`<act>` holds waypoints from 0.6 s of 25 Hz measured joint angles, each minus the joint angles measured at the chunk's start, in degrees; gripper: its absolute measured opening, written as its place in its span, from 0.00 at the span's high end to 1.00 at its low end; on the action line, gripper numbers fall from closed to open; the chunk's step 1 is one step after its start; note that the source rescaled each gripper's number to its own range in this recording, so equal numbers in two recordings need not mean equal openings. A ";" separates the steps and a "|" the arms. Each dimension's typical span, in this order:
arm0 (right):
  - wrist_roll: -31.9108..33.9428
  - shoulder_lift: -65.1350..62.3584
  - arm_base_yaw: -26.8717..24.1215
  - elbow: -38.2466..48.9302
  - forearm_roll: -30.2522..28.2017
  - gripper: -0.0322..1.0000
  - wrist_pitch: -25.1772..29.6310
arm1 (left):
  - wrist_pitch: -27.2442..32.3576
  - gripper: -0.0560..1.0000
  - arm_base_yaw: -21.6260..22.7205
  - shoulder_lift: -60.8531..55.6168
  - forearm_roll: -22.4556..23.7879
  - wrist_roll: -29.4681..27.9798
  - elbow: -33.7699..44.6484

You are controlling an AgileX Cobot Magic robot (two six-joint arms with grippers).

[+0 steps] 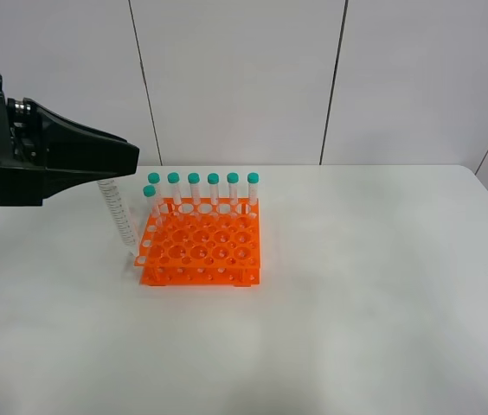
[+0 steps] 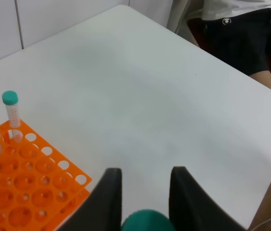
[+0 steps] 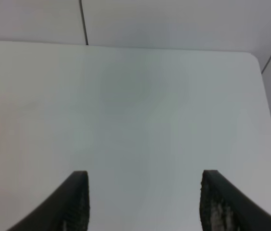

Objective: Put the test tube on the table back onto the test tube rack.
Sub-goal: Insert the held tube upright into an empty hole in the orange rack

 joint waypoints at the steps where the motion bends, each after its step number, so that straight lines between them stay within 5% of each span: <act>1: 0.00 -1.54 0.00 0.00 0.00 0.14 1.17 | 0.00 0.94 0.00 0.00 0.00 0.00 0.00; 15: 0.25 -24.04 0.00 0.00 4.80 0.14 15.50 | 0.00 0.94 0.00 0.00 0.00 0.00 0.00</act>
